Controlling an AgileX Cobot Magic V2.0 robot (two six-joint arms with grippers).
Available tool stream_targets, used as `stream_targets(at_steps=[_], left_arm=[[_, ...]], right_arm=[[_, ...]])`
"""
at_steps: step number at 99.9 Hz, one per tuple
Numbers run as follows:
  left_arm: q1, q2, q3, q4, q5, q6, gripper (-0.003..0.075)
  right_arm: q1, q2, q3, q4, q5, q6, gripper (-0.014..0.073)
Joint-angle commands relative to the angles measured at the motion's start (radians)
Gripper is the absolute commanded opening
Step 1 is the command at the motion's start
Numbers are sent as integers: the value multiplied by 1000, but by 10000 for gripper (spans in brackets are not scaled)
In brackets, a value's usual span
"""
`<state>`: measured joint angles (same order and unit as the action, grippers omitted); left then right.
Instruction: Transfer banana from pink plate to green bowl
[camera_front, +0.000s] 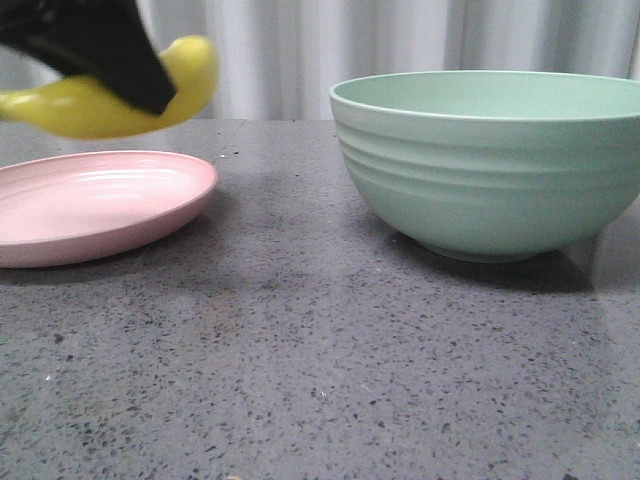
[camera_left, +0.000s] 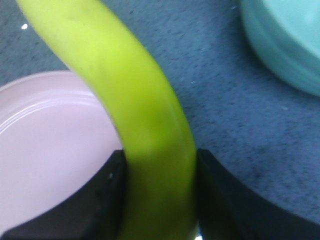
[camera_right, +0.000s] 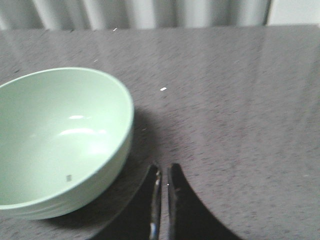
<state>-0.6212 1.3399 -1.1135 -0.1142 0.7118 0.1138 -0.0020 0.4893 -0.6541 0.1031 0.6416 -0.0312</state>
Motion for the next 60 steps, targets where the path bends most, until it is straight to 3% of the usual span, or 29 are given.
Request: stream_targets(at_steps=[1,16,23,60], left_arm=[[-60,-46,-63,-7,-39,3,-20],[-164,-46,-94,-7,-39,3,-20],[-213,-46,-94,-7,-41,3,-20],[-334,-44,-94,-9,-50,3,-20]], right_arm=[[34,82,-95,50,0,-14,25],[120,221,-194,122,4,-14,283],[163,285,-238,176,-4,-14,363],[356,629,-425,427,-59,-14,375]])
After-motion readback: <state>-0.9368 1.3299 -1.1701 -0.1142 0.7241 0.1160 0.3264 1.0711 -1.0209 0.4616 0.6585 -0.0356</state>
